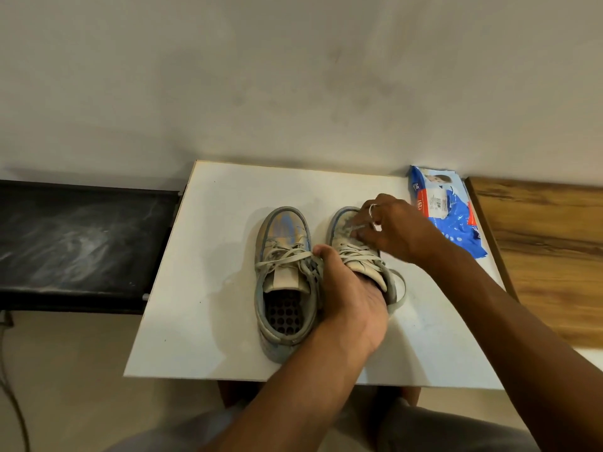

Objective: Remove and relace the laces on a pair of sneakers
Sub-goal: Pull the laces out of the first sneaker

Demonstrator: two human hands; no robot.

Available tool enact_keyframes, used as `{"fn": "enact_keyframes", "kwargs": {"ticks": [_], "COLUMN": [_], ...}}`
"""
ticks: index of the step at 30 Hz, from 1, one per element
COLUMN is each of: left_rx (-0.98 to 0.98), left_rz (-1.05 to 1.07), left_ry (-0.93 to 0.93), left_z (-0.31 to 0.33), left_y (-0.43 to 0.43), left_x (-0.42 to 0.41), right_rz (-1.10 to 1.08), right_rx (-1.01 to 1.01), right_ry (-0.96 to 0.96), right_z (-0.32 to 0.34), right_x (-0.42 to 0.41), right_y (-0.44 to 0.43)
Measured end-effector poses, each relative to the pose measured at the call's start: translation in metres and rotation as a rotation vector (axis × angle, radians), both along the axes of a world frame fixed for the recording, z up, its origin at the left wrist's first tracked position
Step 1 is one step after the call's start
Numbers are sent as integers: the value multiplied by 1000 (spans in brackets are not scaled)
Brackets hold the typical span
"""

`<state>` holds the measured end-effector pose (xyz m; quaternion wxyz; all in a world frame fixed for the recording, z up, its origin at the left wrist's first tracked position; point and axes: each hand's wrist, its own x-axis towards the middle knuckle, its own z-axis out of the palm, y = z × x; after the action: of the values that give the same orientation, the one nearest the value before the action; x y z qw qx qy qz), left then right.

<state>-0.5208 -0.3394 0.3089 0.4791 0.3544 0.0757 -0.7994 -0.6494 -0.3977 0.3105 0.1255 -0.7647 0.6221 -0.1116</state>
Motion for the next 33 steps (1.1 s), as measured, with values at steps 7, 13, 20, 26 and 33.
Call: {"fn": "enact_keyframes", "kwargs": {"ticks": [7, 13, 20, 26, 33], "left_rx": [-20, -36, -44, -54, -63], "left_rz": [-5, -16, -29, -31, -25], "left_ry": [22, 28, 38, 47, 65], "left_z": [-2, -1, -3, -4, -6], "left_y": [-1, 1, 1, 1, 0], "left_x": [0, 1, 1, 2, 1], "right_rz": [-158, -302, -255, -196, -301], "right_rx": [164, 48, 199, 197, 123], "right_ry": [-69, 33, -125, -189, -62], "right_z": [4, 0, 3, 4, -1], "right_x": [3, 2, -2, 7, 2], "right_y": [3, -1, -2, 1, -4]}}
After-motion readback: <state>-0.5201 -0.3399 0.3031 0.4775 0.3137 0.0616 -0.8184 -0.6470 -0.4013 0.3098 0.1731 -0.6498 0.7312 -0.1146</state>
